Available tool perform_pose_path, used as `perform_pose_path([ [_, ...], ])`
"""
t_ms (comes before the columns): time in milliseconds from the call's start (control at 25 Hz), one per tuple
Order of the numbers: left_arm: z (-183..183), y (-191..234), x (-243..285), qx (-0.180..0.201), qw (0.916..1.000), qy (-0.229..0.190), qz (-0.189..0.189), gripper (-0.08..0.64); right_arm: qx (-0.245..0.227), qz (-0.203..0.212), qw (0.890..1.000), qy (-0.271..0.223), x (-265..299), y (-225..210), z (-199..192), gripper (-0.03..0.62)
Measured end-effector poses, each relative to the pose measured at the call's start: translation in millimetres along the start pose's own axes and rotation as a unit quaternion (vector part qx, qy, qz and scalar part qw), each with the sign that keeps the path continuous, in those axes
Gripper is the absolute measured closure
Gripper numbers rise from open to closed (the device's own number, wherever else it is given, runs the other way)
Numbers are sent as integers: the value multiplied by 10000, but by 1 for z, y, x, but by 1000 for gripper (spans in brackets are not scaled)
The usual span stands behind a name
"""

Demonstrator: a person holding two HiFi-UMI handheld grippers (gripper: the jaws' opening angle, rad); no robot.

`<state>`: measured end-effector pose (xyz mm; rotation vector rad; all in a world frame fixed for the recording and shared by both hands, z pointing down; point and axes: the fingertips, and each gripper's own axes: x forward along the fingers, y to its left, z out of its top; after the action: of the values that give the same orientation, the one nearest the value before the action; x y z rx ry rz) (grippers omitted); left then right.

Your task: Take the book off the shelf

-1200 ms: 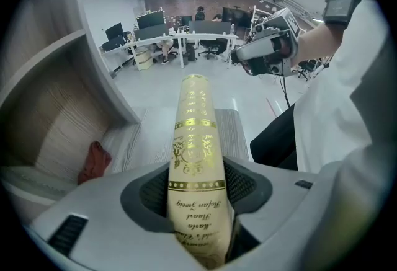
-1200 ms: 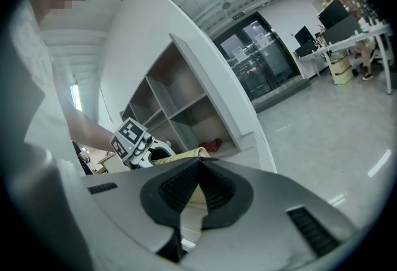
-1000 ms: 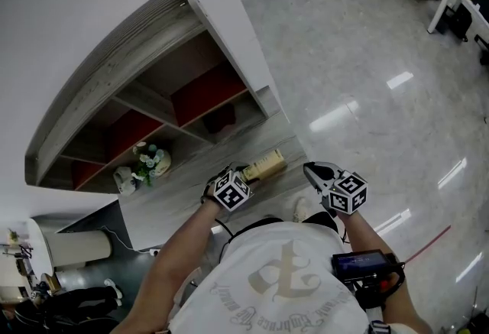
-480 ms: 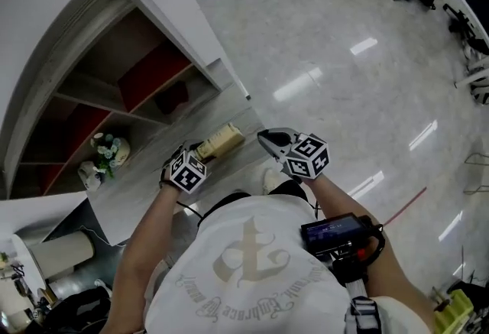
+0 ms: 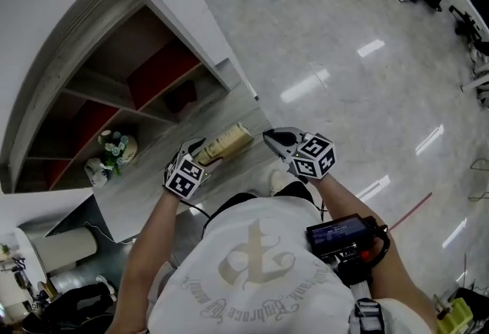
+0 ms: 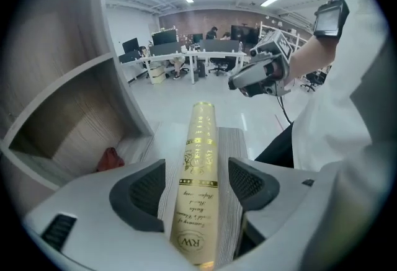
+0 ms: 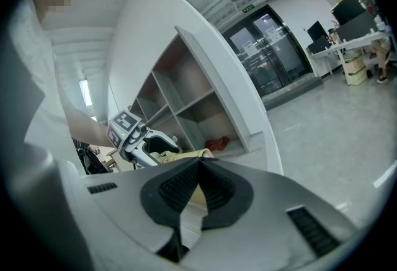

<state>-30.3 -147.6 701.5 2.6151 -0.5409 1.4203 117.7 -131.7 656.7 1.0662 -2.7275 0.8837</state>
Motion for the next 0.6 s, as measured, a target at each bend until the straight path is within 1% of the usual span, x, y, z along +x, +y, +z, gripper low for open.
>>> perform_pose_path([
  [40, 2, 2, -6, -103, 9998, -170, 75, 234, -26, -16, 10000, -14, -1, 3, 0, 588],
  [120, 8, 10, -21, -346, 9977, -509, 286, 285, -97, -91, 9999, -55, 1, 6, 2, 588],
  [200, 13, 19, -39, -644, 9927, -843, 565, 343, -172, -163, 9997, -110, 2, 9, 6, 588],
  [240, 14, 22, -48, -805, 9892, -1012, 690, 383, -207, -183, 9995, -142, 2, 12, 8, 588],
  [320, 12, 23, -64, -1118, 9810, -1331, 862, 426, -291, -207, 9991, -214, 3, 19, 15, 589],
  [480, 2, 21, -92, -1678, 9617, -1889, 1058, 554, -565, -169, 9977, -330, 9, 38, 35, 589],
  [600, -8, 18, -109, -2014, 9485, -2190, 1087, 554, -789, -88, 9962, -360, 15, 55, 48, 589],
])
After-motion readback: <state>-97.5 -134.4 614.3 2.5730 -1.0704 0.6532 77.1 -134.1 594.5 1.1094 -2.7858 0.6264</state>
